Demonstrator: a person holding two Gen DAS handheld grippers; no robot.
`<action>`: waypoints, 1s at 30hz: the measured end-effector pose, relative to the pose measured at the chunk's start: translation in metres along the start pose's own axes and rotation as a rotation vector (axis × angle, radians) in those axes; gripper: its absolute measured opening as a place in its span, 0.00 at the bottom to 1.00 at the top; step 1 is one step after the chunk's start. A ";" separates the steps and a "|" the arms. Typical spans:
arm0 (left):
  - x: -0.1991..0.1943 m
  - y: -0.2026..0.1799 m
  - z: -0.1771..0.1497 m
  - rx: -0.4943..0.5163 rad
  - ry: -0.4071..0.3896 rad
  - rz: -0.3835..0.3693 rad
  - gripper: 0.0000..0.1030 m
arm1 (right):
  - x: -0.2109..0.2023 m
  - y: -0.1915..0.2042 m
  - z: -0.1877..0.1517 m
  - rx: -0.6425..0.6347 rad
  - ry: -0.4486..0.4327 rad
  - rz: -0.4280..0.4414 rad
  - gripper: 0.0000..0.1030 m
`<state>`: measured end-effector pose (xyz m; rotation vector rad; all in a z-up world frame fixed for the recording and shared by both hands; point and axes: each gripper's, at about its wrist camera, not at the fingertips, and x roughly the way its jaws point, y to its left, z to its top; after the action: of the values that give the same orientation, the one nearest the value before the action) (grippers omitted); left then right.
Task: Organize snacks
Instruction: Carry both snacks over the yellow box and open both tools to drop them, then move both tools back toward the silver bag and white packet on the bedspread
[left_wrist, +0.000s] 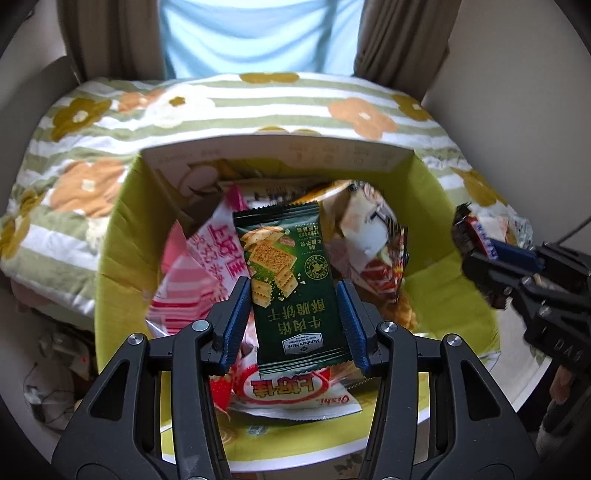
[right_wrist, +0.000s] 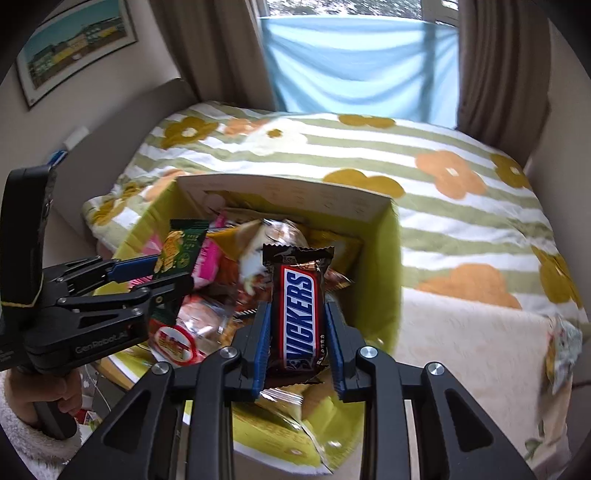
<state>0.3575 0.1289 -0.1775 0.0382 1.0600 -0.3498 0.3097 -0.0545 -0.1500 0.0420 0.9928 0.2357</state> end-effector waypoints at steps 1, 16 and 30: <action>0.003 0.001 0.000 -0.005 0.019 -0.012 0.61 | 0.000 -0.003 0.000 0.008 0.008 -0.005 0.25; -0.022 0.017 -0.018 -0.037 -0.001 0.043 0.99 | 0.013 -0.007 -0.003 0.079 0.065 0.003 0.83; -0.056 0.012 -0.028 -0.033 -0.075 0.057 0.99 | -0.014 0.003 -0.015 0.072 -0.028 0.037 0.99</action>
<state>0.3123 0.1608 -0.1448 0.0256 0.9886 -0.2795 0.2893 -0.0561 -0.1459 0.1291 0.9729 0.2332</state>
